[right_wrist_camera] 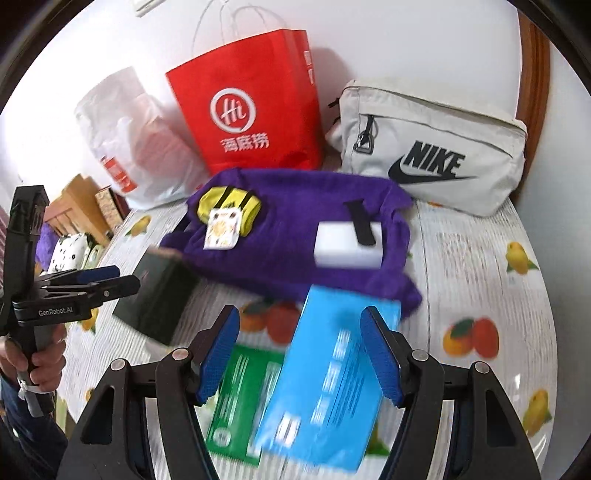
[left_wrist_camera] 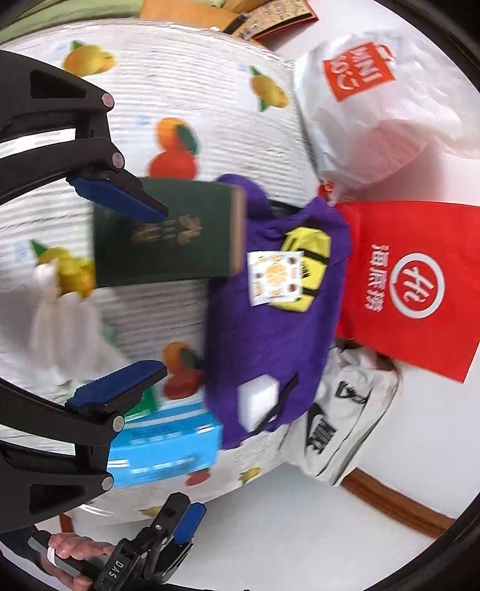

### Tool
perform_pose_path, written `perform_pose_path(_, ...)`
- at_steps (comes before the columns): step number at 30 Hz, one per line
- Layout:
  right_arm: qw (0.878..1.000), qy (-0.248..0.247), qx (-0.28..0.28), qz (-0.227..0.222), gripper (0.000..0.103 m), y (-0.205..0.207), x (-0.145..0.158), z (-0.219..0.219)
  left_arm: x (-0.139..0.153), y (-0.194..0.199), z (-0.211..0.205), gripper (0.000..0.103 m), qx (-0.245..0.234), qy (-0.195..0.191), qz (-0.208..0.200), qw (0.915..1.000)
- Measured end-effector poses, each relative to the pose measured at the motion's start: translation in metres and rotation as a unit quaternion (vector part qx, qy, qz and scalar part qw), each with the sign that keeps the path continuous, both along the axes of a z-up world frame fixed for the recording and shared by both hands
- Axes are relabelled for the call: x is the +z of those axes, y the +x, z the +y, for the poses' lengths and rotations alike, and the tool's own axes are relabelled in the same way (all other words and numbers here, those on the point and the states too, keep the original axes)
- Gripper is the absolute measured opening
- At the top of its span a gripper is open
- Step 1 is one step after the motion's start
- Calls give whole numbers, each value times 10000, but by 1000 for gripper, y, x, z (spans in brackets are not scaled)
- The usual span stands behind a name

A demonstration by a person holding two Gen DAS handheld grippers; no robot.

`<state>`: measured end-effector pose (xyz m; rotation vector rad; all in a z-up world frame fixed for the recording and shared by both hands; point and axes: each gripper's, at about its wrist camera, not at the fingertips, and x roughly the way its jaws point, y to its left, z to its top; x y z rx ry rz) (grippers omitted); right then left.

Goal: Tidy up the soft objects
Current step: 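Open both grippers and pull them back from the purple towel, then move the left gripper to the white gloves and tissue and grasp them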

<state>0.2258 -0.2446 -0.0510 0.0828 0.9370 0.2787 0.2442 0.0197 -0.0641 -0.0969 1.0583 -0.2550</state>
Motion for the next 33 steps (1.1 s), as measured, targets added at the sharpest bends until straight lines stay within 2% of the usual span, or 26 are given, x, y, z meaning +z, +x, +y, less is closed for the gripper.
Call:
perform_pose_path(9,9999,98,28,106,67,-56,-13,-3,-35,-62,-6,76,-31,77,320,9995)
perform_pose_path(12,9996,183,48,189,67,-69,-21,-3,-53,-82,-9,80,-44,102,378,9992)
perform_pose_path(18,9994,180,121,262,67,-88,-35,-2,-83,-107,-22,81,-217,84,523,9984)
perform_pose_path(19,9994,160,135,286,67,-91,-38,-1,-86,-109,-24,84,-229,82,562,9981)
perform_pose_path(21,9993,125,122,330,67,-97,-45,-2,-86,-116,-33,91,-309,200,342,9987)
perform_pose_path(25,9990,173,151,395,67,-105,-54,-5,-91,-123,-47,102,-490,437,219,9976)
perform_pose_path(28,9989,173,136,413,67,-112,-59,-9,-94,-123,-55,103,-470,677,148,9965)
perform_pose_path(33,9987,179,69,479,67,-118,-68,-15,-95,-117,-62,103,-296,829,83,9961)
